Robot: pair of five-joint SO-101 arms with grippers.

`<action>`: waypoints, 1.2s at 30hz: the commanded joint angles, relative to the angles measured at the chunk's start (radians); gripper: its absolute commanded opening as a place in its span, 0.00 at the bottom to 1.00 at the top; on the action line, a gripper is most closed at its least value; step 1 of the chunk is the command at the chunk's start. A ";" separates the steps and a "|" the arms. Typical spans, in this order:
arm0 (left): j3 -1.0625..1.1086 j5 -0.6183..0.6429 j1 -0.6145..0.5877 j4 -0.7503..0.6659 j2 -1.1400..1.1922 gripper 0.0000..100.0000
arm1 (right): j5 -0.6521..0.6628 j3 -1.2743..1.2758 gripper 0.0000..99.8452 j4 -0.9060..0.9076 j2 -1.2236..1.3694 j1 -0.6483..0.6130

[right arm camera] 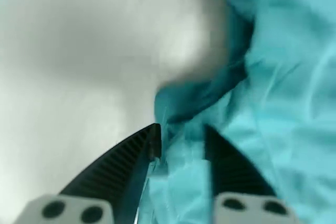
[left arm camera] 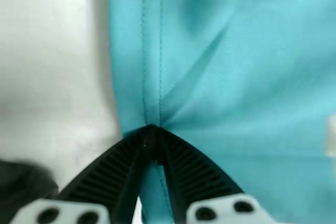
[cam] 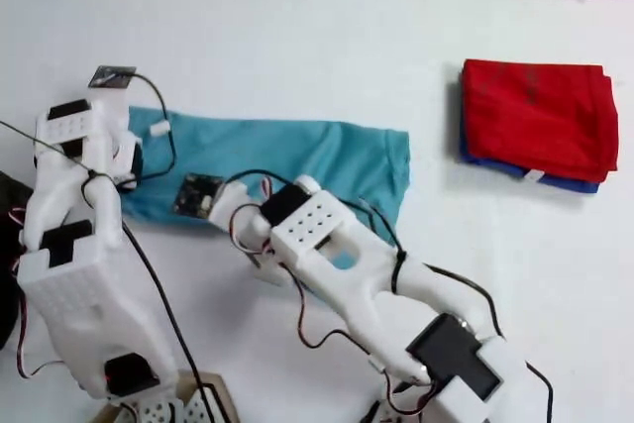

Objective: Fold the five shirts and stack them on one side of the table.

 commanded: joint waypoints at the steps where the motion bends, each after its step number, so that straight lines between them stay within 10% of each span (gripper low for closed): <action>1: -0.012 0.000 -0.009 -0.029 0.006 0.02 | 0.003 -0.072 0.23 0.099 -0.012 -0.005; 11: -0.010 0.000 -0.009 -0.029 0.006 0.02 | 0.005 -0.054 0.24 0.200 -0.074 0.001; 29: -0.008 0.000 -0.009 -0.028 0.006 0.02 | 0.100 0.330 0.31 -0.134 -0.061 0.159; 36: -0.008 0.000 -0.009 -0.028 0.006 0.02 | 0.103 0.298 0.12 -0.096 0.105 0.197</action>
